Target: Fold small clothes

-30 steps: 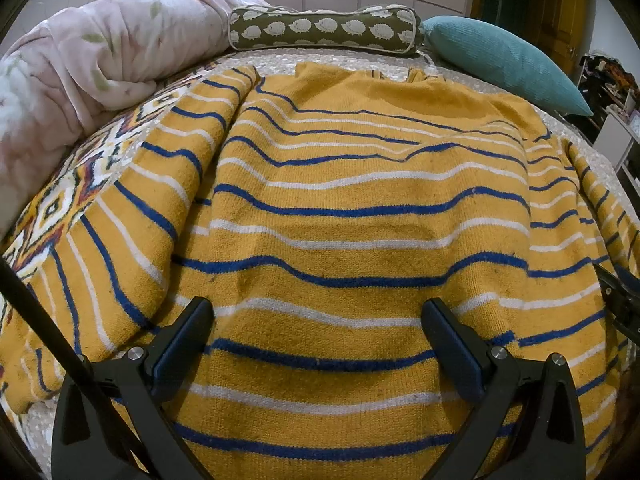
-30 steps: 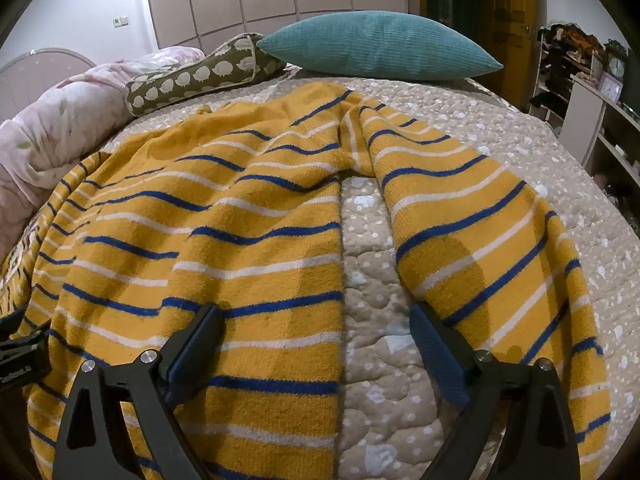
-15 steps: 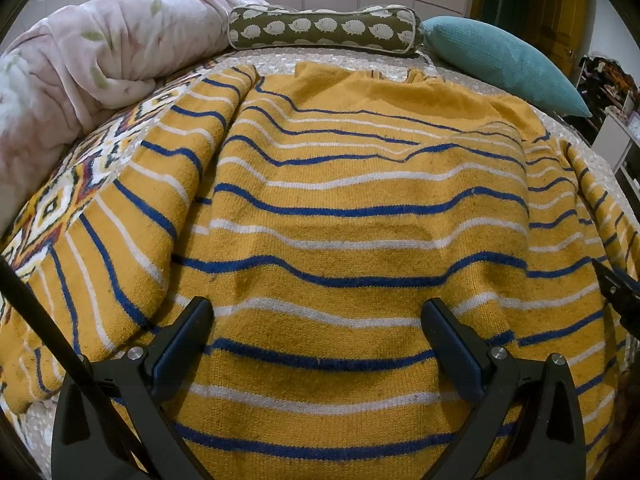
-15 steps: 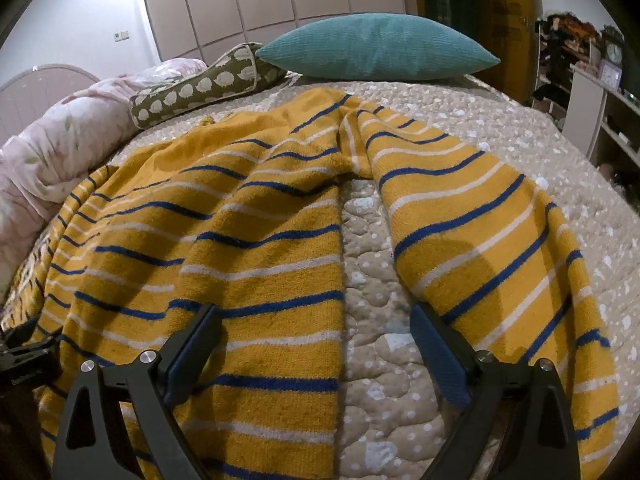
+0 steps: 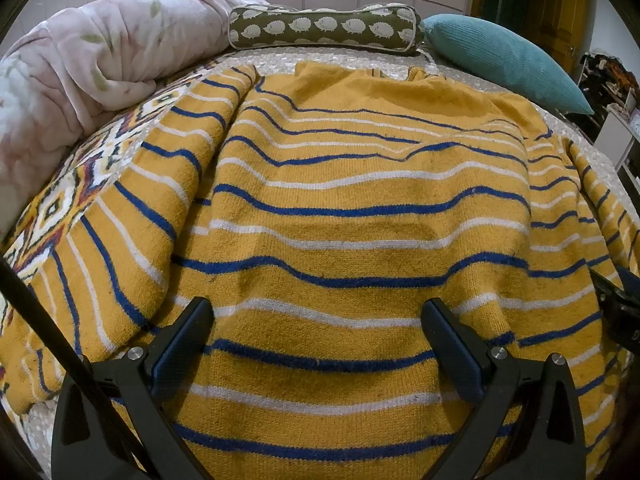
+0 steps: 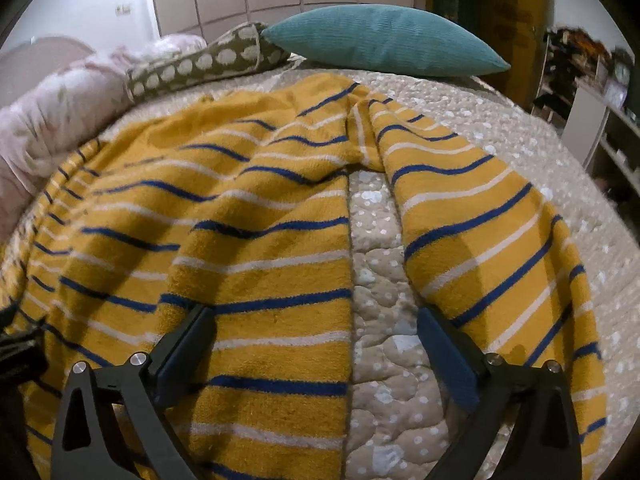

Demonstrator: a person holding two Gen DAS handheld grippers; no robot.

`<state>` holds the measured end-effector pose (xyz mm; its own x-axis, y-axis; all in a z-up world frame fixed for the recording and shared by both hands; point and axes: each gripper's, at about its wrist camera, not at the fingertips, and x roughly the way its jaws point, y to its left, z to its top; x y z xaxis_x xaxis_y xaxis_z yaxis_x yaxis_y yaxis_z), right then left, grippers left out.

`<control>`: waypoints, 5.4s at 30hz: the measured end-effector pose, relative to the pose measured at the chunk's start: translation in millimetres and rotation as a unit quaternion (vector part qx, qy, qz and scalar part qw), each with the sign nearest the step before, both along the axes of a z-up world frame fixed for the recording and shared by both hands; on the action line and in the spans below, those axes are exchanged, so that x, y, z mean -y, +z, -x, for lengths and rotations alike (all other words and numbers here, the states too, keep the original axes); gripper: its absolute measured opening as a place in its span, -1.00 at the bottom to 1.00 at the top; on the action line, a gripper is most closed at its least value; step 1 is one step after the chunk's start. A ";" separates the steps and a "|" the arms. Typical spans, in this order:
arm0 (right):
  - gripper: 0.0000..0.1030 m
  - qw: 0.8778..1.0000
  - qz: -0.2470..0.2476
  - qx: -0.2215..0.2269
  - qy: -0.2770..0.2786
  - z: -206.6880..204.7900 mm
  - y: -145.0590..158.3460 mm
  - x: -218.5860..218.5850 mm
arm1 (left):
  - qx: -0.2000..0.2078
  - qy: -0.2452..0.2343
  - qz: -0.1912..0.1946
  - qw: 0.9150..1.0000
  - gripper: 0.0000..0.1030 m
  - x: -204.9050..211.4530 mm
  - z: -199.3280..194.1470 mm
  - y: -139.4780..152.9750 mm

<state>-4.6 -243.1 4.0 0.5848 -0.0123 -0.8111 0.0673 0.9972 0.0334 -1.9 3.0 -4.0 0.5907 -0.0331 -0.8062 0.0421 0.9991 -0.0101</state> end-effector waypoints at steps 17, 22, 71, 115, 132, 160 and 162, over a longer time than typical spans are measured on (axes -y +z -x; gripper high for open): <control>1.00 1.000 -0.019 0.018 0.005 2.0 -1.2 6.8 | 0.100 0.026 0.036 0.994 0.54 -98.0 78.9 90.1; 1.00 1.000 -0.015 0.019 0.005 1.4 -1.5 6.7 | 0.082 0.115 0.025 0.990 0.73 -188.2 87.7 91.6; 1.00 0.998 -0.052 0.031 0.006 5.3 1.8 15.4 | -0.015 -0.151 0.186 0.971 -0.92 96.6 -92.8 156.9; -0.89 0.993 -0.111 -0.040 0.011 85.0 23.5 38.6 | -0.060 0.051 0.134 0.988 -0.83 -118.5 134.9 55.0; 0.32 0.983 -0.101 0.047 -0.143 179.0 61.9 184.0 | 0.013 0.074 0.112 0.991 0.19 -91.4 167.8 107.1; -0.71 0.916 -0.224 0.117 -0.311 225.7 50.8 314.4 | -0.016 -0.026 0.090 0.995 0.24 1.2 173.9 105.2; -0.60 0.920 -0.200 0.127 -0.311 235.3 61.8 310.2 | -0.017 -0.029 0.084 0.996 0.24 3.7 173.3 102.7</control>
<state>-239.8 -553.3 65.7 0.7365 -0.1392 -0.6619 0.5609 0.6727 0.4826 -175.2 -0.7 98.7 0.5561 -0.2021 -0.8061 0.0960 0.9791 -0.1793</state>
